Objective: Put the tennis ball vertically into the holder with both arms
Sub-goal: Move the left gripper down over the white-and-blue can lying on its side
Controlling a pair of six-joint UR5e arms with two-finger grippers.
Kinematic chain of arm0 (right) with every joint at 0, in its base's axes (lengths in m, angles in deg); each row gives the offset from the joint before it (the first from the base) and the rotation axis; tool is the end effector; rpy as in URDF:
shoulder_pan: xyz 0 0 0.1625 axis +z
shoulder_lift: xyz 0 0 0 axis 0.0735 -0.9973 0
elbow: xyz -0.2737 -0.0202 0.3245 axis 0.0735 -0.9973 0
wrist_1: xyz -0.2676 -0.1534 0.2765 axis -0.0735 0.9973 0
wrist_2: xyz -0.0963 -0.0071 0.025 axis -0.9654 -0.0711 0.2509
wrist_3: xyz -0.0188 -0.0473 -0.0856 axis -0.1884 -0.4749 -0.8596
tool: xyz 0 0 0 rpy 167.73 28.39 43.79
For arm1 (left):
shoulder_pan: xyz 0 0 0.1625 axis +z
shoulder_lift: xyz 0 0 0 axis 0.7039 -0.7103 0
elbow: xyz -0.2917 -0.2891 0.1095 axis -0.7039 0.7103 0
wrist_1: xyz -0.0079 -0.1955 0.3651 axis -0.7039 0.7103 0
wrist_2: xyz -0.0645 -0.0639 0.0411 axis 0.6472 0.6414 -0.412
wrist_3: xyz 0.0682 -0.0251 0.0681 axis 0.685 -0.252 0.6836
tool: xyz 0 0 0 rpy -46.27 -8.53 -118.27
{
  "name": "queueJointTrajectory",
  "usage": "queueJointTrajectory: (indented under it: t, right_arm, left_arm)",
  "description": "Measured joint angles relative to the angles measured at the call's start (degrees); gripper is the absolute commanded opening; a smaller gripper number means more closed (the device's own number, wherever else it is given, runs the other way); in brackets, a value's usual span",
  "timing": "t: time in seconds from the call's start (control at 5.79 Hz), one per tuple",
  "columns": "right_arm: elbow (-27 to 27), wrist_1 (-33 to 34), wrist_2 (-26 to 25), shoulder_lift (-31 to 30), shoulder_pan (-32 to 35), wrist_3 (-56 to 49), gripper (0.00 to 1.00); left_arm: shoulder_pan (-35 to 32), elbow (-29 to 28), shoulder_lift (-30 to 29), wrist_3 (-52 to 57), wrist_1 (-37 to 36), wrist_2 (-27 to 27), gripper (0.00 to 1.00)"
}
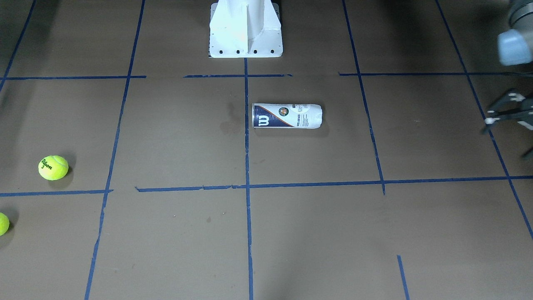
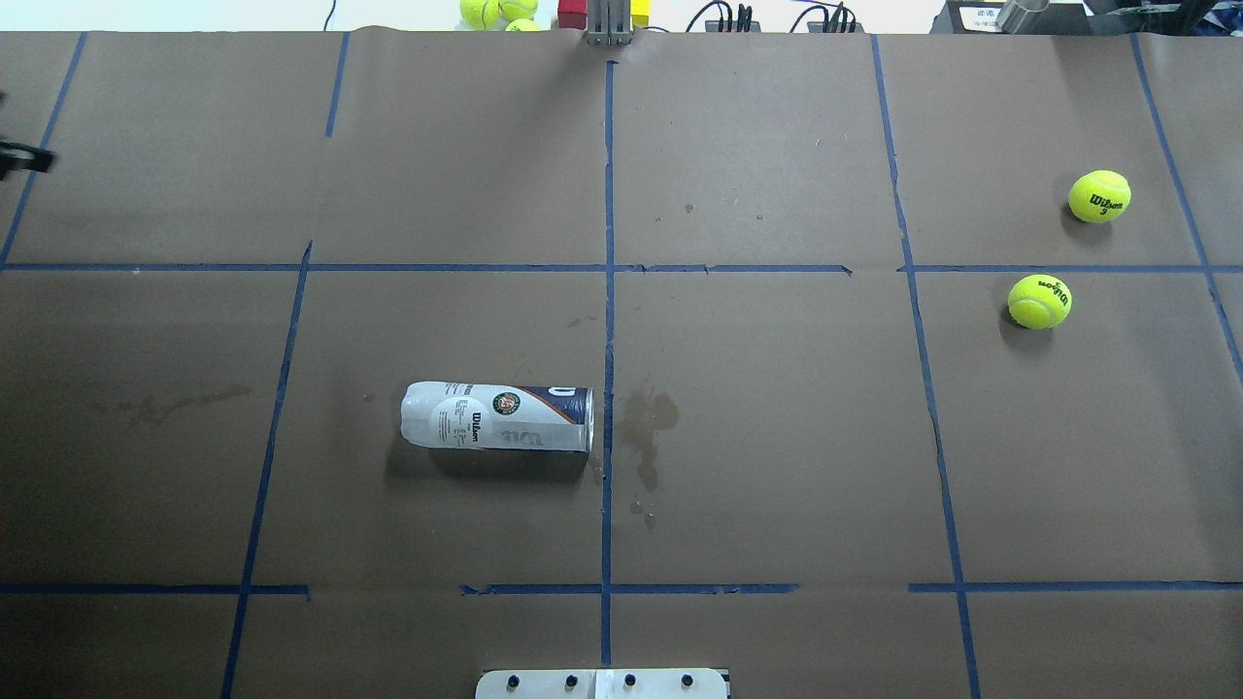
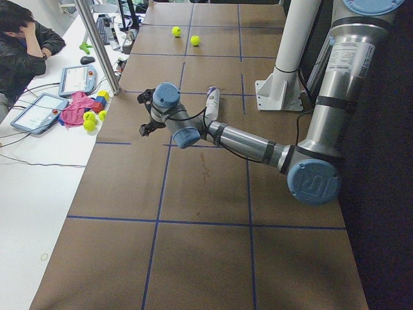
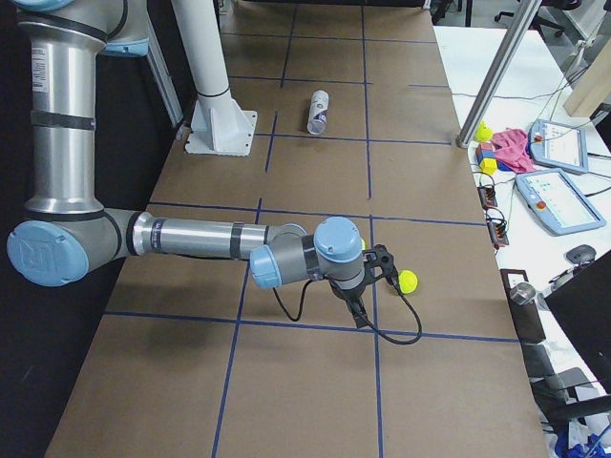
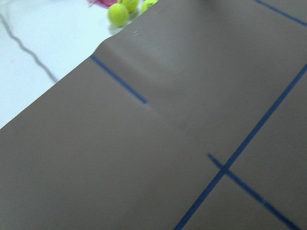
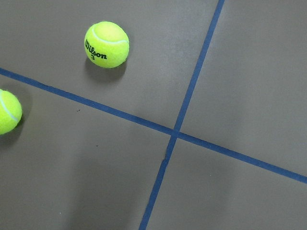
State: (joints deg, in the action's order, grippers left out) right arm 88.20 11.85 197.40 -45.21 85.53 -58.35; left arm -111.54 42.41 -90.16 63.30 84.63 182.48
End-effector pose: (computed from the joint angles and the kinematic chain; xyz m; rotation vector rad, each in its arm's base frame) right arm 0.0611 -0.4711 0.6377 0.3239 -0.7584 -0.2407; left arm 0.1722 -0.5649 0.3780 0.8412 0.9245 0.7003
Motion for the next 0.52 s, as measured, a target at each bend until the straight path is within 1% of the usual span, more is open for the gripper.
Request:
queueJointTrajectory:
  t: [0.35, 0.52]
  right_arm:
    - [0.0, 0.0, 0.0, 0.0, 0.0, 0.0, 1.0]
    - [0.0, 0.0, -0.1, 0.0, 0.0, 0.0, 1.0]
  left_arm:
    - [9.8, 3.0, -7.2, -4.6, -0.7, -3.9, 1.0]
    - [14.2, 5.2, -9.8, -5.1, -5.2, -5.7, 1.0]
